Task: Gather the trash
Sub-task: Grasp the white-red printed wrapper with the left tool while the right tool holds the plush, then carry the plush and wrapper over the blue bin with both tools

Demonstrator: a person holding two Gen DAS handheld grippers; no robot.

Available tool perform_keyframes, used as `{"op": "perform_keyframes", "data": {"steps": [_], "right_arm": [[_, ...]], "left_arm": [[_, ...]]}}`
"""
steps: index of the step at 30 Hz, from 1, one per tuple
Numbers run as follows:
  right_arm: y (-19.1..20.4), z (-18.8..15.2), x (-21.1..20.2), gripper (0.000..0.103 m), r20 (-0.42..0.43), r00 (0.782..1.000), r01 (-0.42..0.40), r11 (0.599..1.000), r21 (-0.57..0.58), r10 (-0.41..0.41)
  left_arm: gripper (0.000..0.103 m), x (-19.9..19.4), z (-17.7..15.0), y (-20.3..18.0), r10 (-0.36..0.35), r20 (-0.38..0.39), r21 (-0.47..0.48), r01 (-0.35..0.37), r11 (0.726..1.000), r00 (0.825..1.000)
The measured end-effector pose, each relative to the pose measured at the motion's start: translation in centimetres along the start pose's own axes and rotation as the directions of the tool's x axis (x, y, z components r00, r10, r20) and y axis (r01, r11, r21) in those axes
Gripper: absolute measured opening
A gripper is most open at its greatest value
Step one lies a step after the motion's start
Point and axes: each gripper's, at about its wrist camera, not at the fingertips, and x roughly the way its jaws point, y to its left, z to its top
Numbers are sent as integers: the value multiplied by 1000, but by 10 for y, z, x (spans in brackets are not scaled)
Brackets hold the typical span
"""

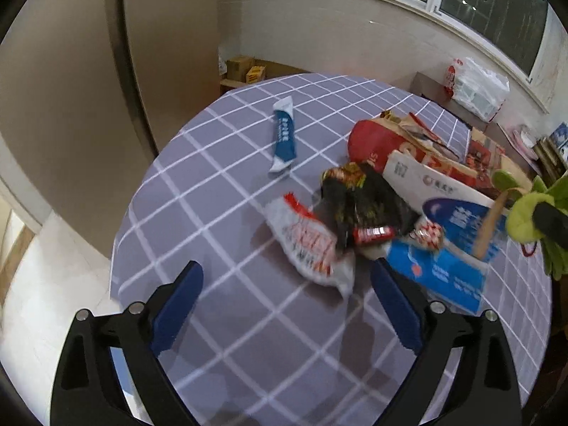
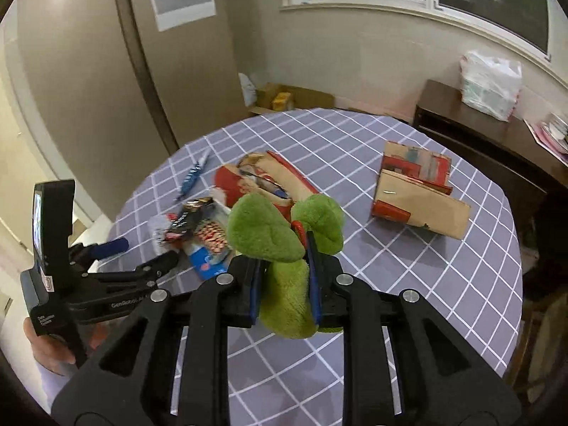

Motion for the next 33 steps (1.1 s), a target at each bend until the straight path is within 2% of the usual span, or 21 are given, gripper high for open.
{"op": "perform_keyframes", "data": {"steps": [3, 5, 7, 10, 15, 24, 33], "right_arm": [[0, 0, 3, 21, -11, 1000, 9, 1000, -7, -9], [1, 0, 3, 21, -9, 1000, 19, 1000, -18, -19], [2, 0, 2, 21, -6, 1000, 21, 1000, -22, -22], [4, -1, -1, 21, -5, 1000, 18, 1000, -22, -18], [10, -5, -9, 21, 4, 1000, 10, 1000, -27, -10], [35, -6, -24, 21, 29, 999, -34, 997, -63, 36], [80, -19, -21, 21, -5, 995, -103, 986, -128, 103]], "left_arm": [[93, 6, 2, -5, 24, 18, 45, -25, 999, 1000], [75, 4, 1, -6, 43, 30, 73, -45, 996, 999], [48, -2, 1, -4, 37, 32, 74, -39, 997, 999], [31, -9, -1, 9, 7, 15, 44, -8, 999, 1000], [27, -18, -9, 25, -15, 7, 8, 15, 1000, 1000], [26, -44, -31, 48, 22, 29, -29, -22, 999, 999], [26, -74, -48, 77, 77, 63, -67, -73, 995, 995]]}}
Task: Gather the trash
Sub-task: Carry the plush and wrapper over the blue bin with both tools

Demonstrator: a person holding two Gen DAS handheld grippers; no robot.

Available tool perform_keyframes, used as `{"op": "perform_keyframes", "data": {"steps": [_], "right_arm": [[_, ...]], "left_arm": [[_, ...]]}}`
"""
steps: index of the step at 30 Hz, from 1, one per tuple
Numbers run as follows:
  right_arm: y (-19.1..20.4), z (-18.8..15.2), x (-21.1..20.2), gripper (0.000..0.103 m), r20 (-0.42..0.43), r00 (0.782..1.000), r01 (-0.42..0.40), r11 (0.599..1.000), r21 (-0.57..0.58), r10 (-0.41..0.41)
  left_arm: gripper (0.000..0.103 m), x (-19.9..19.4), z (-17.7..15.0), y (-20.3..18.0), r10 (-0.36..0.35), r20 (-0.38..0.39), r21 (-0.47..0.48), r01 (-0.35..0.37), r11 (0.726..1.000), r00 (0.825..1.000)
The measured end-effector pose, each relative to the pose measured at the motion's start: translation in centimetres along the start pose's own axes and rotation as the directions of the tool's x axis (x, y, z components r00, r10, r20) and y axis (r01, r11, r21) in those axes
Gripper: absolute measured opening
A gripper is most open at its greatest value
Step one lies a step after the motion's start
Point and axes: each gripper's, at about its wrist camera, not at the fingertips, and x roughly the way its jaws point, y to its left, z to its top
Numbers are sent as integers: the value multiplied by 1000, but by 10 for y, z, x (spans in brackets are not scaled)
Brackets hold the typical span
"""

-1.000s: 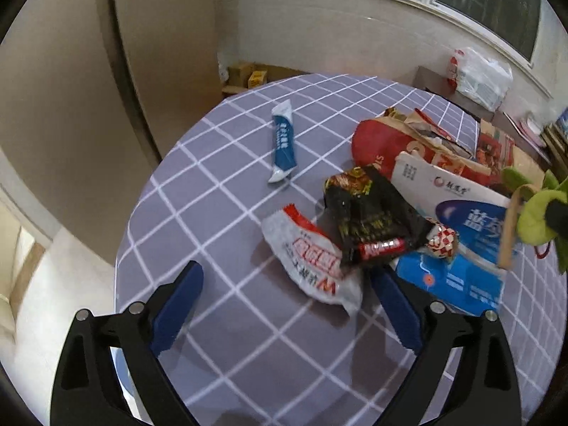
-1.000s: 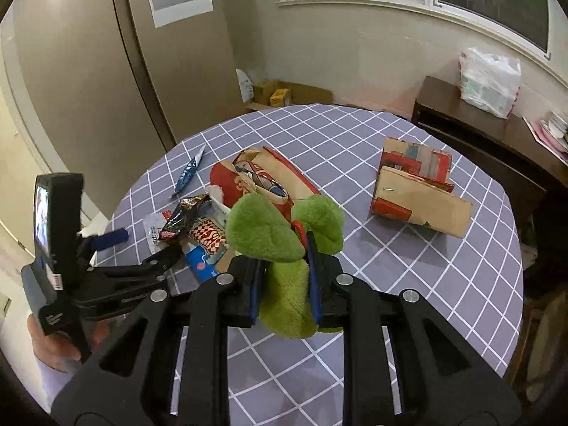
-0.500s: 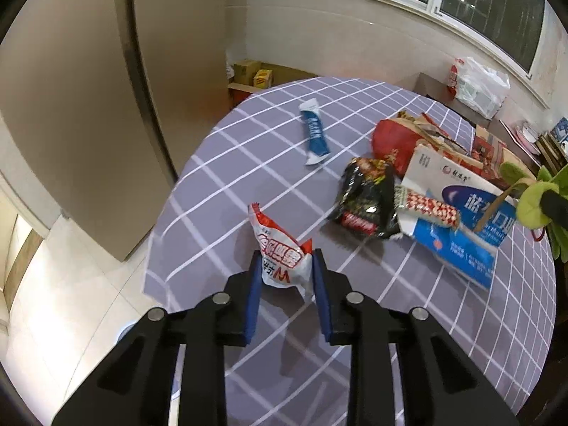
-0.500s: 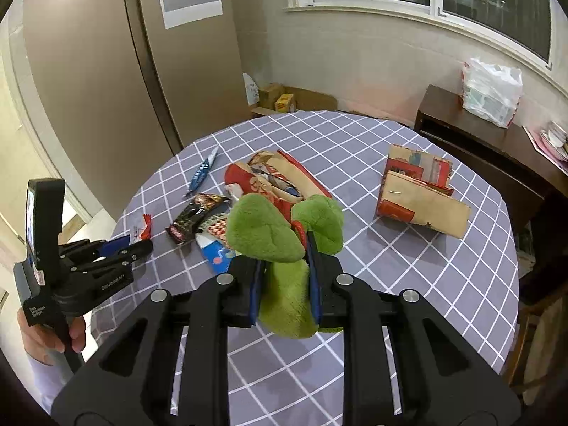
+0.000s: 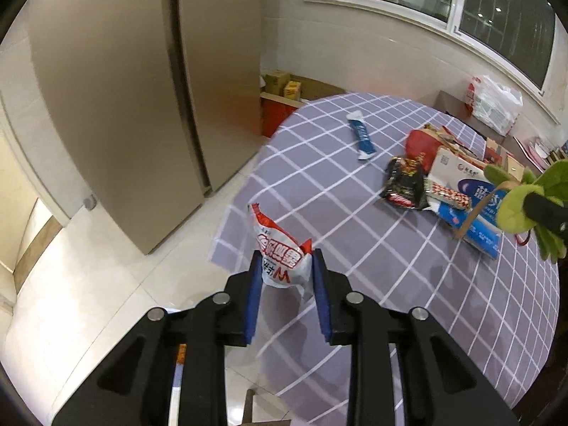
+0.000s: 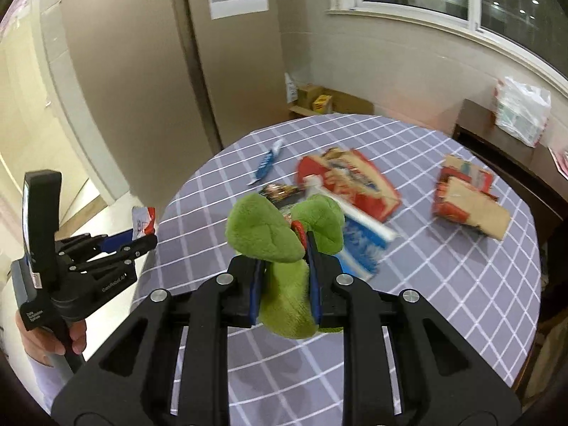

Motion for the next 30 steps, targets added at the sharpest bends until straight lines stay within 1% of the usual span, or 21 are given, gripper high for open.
{"op": "perform_keyframes", "data": {"steps": [6, 8, 13, 23, 30], "right_arm": [[44, -5, 13, 21, -29, 998, -60, 996, -59, 58], [60, -5, 18, 21, -40, 996, -84, 993, -82, 81], [99, -6, 29, 21, -66, 989, -138, 981, -136, 130], [172, -9, 57, 21, -139, 968, -235, 946, -225, 207], [212, -14, 80, 21, -199, 952, -280, 922, -267, 232]], "left_arm": [[26, -17, -15, 32, 47, 10, -42, -46, 998, 999], [26, -20, -19, 44, 56, 7, -56, -55, 997, 998], [26, -30, -32, 78, 106, -4, -106, -106, 989, 994], [26, -47, -61, 145, 193, -45, -201, -198, 959, 980], [26, -53, -80, 181, 232, -76, -254, -244, 936, 970]]}}
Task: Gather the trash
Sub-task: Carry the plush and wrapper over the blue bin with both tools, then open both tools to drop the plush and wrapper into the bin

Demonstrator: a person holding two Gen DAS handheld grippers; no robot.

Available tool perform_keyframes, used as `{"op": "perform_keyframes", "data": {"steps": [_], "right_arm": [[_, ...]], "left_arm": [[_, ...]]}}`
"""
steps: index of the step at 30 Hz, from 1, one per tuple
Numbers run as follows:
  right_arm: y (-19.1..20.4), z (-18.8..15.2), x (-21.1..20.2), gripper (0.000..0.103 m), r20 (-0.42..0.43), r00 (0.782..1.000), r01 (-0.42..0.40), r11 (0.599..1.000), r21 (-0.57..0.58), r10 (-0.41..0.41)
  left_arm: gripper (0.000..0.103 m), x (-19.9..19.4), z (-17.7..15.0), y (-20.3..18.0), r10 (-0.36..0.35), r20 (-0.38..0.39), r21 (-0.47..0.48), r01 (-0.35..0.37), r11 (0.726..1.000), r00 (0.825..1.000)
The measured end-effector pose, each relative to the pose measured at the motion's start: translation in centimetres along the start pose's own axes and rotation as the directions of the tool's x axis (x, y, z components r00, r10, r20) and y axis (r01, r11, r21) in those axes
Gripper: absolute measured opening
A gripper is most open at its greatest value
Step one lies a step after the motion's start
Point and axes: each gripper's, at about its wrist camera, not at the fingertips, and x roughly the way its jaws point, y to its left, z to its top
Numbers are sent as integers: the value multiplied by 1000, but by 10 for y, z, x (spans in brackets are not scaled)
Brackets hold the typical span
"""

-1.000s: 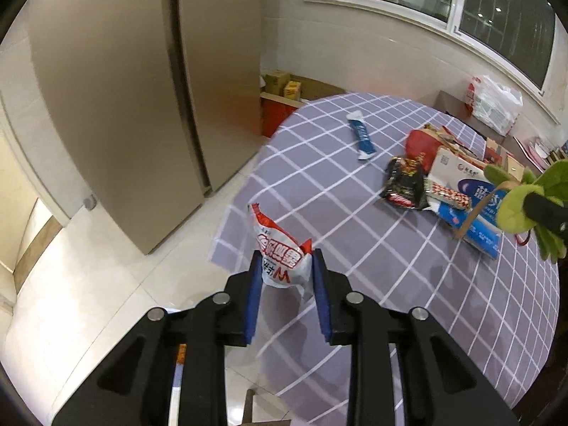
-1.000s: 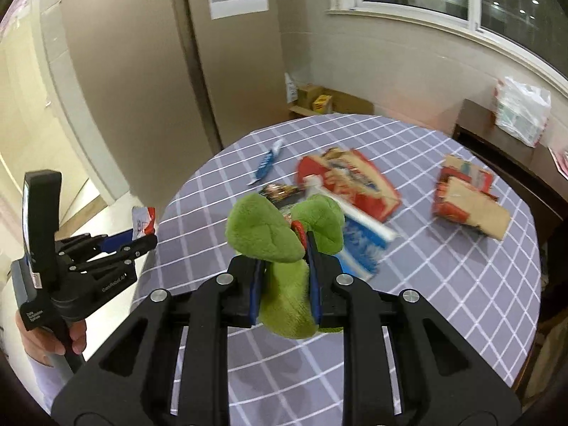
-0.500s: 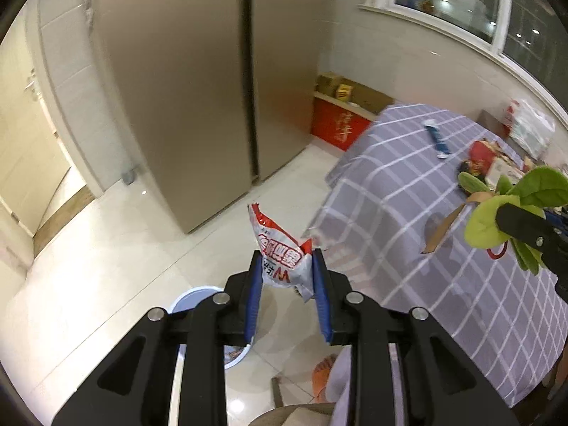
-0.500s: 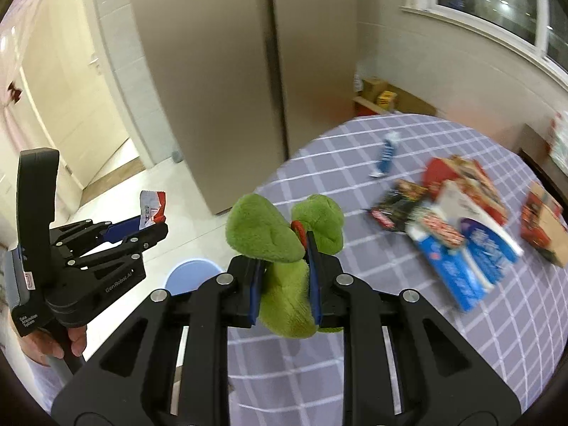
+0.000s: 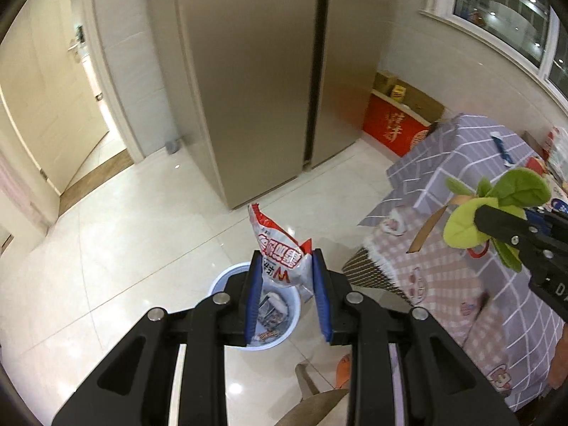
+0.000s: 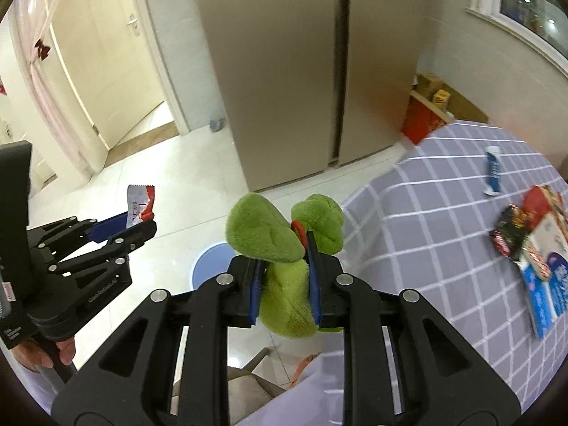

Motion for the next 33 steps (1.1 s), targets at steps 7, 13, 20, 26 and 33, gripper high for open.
{"op": "perform_keyframes", "data": {"steps": [7, 13, 20, 26, 33], "right_arm": [[21, 5, 35, 21, -63, 998, -21, 999, -27, 19], [28, 3, 55, 21, -104, 995, -17, 999, -37, 13], [45, -4, 80, 21, -161, 987, -24, 998, -62, 14], [71, -2, 101, 21, -207, 976, -84, 992, -89, 64], [114, 2, 89, 79, -37, 986, -168, 961, -218, 164]], "left_arm": [[45, 15, -3, 26, 22, -36, -50, -24, 998, 999], [68, 33, -1, 40, 47, -54, -78, -51, 996, 997], [68, 42, -14, 59, 78, -91, -97, -87, 991, 993], [68, 39, -29, 84, 115, -111, -133, -130, 983, 987], [68, 33, -45, 114, 160, -129, -202, -184, 962, 979]]}}
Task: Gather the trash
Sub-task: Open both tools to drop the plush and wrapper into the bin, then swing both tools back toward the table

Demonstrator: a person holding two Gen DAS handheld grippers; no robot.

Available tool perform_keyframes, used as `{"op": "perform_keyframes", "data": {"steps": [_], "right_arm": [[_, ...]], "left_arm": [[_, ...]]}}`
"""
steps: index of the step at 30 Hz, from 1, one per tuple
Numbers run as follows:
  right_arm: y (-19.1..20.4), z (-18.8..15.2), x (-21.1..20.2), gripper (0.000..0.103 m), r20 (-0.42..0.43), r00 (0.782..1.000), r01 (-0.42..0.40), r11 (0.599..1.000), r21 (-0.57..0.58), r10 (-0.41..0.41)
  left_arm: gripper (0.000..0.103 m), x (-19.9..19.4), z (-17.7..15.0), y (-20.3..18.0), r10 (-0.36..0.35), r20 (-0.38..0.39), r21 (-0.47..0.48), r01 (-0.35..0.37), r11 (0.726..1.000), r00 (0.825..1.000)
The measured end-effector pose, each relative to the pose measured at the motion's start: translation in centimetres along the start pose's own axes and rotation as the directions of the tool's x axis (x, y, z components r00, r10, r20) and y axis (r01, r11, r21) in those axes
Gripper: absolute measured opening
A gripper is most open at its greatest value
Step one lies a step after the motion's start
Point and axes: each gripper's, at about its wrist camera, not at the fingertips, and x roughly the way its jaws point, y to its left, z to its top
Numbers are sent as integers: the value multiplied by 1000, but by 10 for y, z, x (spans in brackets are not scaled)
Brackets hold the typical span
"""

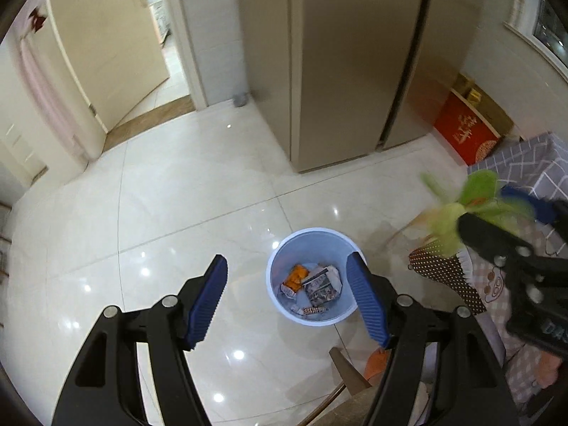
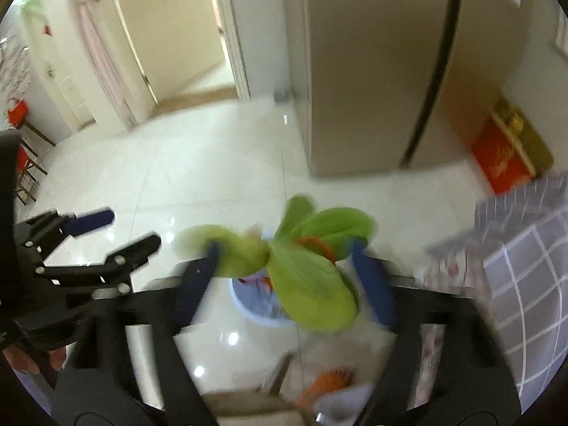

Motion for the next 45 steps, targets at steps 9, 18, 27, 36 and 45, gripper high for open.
{"op": "perform_keyframes", "data": {"steps": [9, 18, 27, 36, 45], "right_arm": [[-5, -12, 15, 79, -77, 997, -20, 1000, -4, 19], [-16, -28, 7, 79, -110, 994, -2, 1000, 31, 6], [-35, -35, -29, 79, -62, 998, 16, 997, 73, -12], [-68, -46, -79, 79, 15, 999, 47, 988, 147, -50], [-118, -73, -126, 79, 68, 985, 137, 963, 233, -157]], "left_arm": [[68, 3, -5, 10, 10, -8, -21, -10, 1000, 1000], [68, -1, -8, -4, -10, 0, -6, 10, 1000, 1000], [68, -22, -7, -32, -44, 39, 34, 43, 999, 998], [68, -55, -7, -77, -148, 94, 104, 138, 985, 984], [68, -84, -7, -138, -237, 141, 215, 204, 955, 961]]}}
